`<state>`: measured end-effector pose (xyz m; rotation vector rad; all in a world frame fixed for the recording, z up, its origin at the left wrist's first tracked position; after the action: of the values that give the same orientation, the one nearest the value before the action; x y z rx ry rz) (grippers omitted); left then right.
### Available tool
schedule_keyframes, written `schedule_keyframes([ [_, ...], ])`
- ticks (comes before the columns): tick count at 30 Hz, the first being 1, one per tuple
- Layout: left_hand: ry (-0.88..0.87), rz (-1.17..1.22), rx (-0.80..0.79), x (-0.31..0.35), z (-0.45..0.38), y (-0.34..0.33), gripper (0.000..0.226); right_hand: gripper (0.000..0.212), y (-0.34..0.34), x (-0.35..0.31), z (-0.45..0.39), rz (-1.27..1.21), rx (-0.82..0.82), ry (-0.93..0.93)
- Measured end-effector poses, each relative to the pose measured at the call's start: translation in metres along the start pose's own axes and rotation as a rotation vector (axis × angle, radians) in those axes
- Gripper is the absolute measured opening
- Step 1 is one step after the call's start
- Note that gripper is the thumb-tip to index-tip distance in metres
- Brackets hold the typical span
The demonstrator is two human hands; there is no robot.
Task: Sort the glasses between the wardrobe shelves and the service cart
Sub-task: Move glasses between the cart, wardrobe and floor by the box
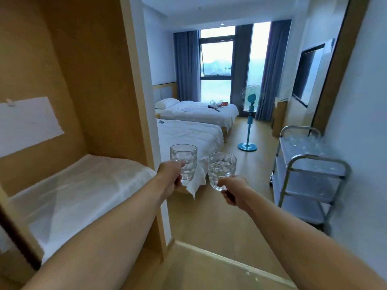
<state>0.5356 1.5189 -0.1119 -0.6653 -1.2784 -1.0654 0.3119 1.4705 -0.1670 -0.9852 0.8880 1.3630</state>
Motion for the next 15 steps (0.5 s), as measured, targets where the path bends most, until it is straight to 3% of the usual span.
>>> schedule_keyframes([
  [15, -0.115, -0.193, -0.276, 0.046, -0.193, -0.086, 0.015, 0.039, 0.004, -0.044, -0.131, -0.150, 0.219, 0.047],
])
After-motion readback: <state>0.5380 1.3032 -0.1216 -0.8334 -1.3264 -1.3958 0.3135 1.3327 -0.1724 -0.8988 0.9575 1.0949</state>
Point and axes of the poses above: each hand's wrist, its own z-axis away from the middle knuckle, its own y-axis out of the back of the hand, x = y × z, the point moved 7 cm from there along -z, towards the middle knuckle, and after that the axes turned 10 degrees about -z, right-handed, at the moved point
